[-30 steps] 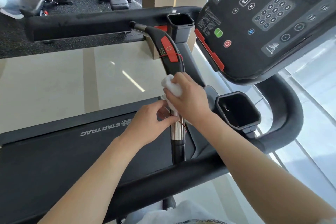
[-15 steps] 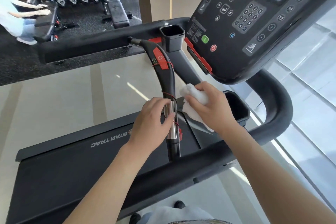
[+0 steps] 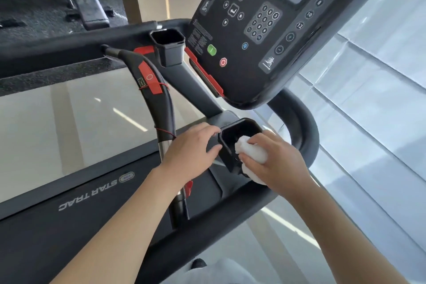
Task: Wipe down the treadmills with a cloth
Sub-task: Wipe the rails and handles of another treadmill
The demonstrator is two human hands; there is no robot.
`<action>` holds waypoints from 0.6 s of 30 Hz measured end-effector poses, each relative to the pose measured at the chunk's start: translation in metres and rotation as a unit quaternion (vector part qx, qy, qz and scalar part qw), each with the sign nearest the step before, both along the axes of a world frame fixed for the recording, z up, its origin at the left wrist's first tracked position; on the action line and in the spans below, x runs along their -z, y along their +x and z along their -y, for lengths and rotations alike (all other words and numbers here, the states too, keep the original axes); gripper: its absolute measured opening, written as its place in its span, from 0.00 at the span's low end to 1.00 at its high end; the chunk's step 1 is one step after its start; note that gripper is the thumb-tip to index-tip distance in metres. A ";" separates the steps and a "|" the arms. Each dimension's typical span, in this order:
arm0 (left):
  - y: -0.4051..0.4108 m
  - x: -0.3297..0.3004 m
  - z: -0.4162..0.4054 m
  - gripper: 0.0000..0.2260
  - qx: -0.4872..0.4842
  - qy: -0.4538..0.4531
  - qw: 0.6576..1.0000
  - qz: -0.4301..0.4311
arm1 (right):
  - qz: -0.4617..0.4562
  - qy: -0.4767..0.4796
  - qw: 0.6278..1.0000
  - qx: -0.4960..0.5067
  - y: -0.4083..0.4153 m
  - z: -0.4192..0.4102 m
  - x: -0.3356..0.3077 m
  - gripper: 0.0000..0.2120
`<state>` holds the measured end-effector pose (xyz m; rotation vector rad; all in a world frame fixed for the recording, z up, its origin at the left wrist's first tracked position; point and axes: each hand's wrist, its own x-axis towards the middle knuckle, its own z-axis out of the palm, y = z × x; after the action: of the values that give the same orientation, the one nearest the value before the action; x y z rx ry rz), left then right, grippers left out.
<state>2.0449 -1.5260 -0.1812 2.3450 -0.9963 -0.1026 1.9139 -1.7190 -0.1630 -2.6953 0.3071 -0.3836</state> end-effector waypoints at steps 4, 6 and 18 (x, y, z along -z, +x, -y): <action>0.004 0.004 0.004 0.15 -0.003 0.054 0.997 0.047 | -0.018 -0.076 0.996 -0.040 0.018 -0.014 0.013 0.13; 0.004 0.007 0.007 0.12 -0.015 0.087 0.993 0.073 | -0.011 -0.067 0.997 -0.041 0.039 -0.019 0.016 0.14; 0.005 0.016 0.004 0.07 -0.025 0.054 0.994 0.088 | 0.076 -0.089 0.993 -0.032 0.095 -0.005 0.029 0.13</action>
<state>2.0500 -1.5297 -0.1967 2.5108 -1.0363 0.0736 2.0087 -1.7145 -0.1920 -2.8194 0.1467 -0.6206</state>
